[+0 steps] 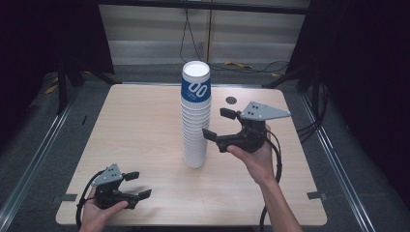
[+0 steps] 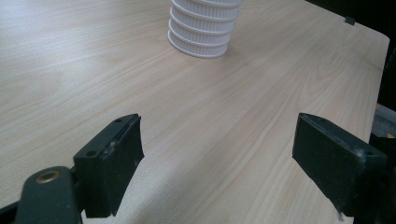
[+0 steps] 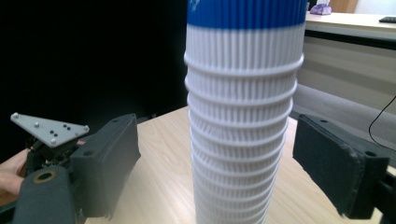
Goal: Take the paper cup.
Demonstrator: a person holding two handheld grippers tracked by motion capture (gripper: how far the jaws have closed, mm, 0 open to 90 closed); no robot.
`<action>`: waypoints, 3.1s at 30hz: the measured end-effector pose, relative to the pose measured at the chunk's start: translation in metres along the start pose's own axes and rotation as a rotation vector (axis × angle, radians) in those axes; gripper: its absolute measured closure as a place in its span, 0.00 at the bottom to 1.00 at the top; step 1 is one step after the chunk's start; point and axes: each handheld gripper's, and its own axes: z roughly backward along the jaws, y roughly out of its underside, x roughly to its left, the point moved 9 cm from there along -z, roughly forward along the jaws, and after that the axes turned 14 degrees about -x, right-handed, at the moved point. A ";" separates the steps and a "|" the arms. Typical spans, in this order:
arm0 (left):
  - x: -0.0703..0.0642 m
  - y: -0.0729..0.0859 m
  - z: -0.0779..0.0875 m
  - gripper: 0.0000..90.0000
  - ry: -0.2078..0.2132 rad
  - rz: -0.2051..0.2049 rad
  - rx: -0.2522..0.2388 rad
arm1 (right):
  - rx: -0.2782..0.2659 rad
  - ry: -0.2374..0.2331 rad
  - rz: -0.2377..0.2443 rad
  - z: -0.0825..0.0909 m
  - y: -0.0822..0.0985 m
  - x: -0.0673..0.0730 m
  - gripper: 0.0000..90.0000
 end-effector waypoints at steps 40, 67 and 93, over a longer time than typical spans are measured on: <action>0.002 0.003 -0.001 0.18 0.003 0.006 0.012 | -0.038 -0.012 0.022 -0.057 -0.068 -0.018 0.18; 0.001 0.004 0.000 0.18 0.003 0.011 0.015 | -0.043 0.006 0.013 -0.074 -0.068 -0.018 0.26; 0.002 0.005 0.000 0.18 0.003 0.015 0.016 | -0.162 0.007 -0.012 -0.068 -0.093 -0.017 0.27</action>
